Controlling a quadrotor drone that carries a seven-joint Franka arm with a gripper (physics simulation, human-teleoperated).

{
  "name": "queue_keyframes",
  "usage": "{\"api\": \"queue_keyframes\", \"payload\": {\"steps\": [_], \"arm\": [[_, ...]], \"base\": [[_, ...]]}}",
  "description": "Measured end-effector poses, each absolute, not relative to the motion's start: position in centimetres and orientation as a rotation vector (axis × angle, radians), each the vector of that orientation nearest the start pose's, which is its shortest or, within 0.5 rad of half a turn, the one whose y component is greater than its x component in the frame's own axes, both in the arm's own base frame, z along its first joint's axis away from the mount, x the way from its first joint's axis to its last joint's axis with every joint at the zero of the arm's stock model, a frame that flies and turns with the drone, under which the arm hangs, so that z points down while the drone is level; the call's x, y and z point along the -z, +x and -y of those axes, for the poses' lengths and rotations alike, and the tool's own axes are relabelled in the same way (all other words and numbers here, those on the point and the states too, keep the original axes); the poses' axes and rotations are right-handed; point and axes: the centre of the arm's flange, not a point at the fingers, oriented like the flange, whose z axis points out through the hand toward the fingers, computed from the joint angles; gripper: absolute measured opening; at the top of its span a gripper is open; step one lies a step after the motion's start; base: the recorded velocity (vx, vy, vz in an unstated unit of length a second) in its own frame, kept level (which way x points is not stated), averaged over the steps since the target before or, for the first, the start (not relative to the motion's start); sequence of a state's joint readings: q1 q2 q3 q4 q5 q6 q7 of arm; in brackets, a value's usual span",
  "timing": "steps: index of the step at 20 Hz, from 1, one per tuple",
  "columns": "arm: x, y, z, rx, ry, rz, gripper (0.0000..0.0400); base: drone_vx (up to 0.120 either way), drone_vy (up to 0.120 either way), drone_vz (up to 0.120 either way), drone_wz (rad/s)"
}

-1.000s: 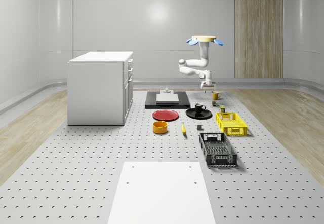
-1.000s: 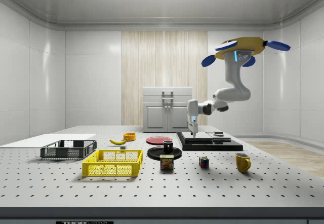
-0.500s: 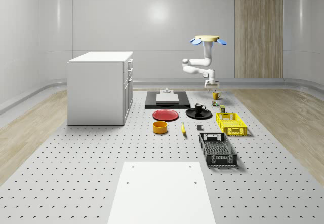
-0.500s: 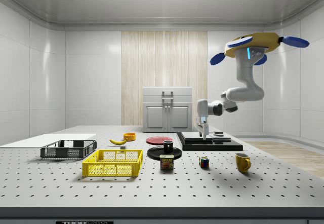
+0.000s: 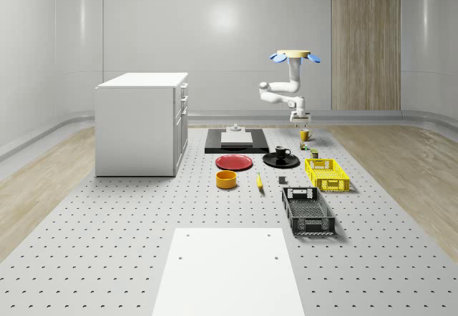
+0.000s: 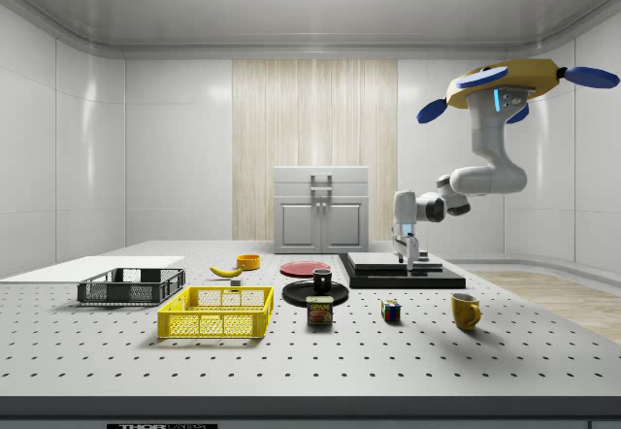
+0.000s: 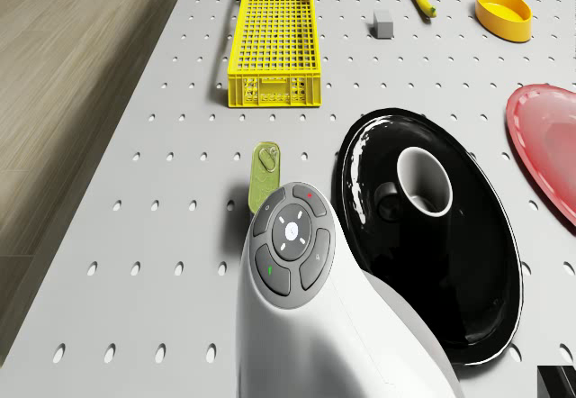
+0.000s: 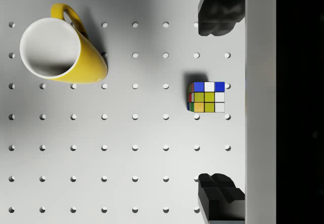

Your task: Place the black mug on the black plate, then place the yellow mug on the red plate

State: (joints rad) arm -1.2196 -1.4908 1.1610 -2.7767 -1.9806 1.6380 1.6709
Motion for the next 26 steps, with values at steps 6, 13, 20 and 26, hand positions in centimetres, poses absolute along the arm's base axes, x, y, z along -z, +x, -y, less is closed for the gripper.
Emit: {"api": "queue_keyframes", "payload": {"steps": [6, 13, 20, 26], "arm": [[-55.67, 31.88, -0.40, -0.786, 0.001, 0.002, 0.0400], [-55.67, 31.88, -0.40, -0.786, 0.001, 0.002, 0.0400], [-55.67, 31.88, -0.40, -0.786, 0.001, 0.002, 0.0400], [-55.67, 31.88, -0.40, -0.786, 0.001, 0.002, 0.0400]], "base": [[-0.120, 0.000, -0.020, 0.000], [-0.120, 0.017, -0.051, 0.000], [-0.120, 0.051, -0.040, 0.000], [-0.120, 0.000, -0.040, 0.000]]}}
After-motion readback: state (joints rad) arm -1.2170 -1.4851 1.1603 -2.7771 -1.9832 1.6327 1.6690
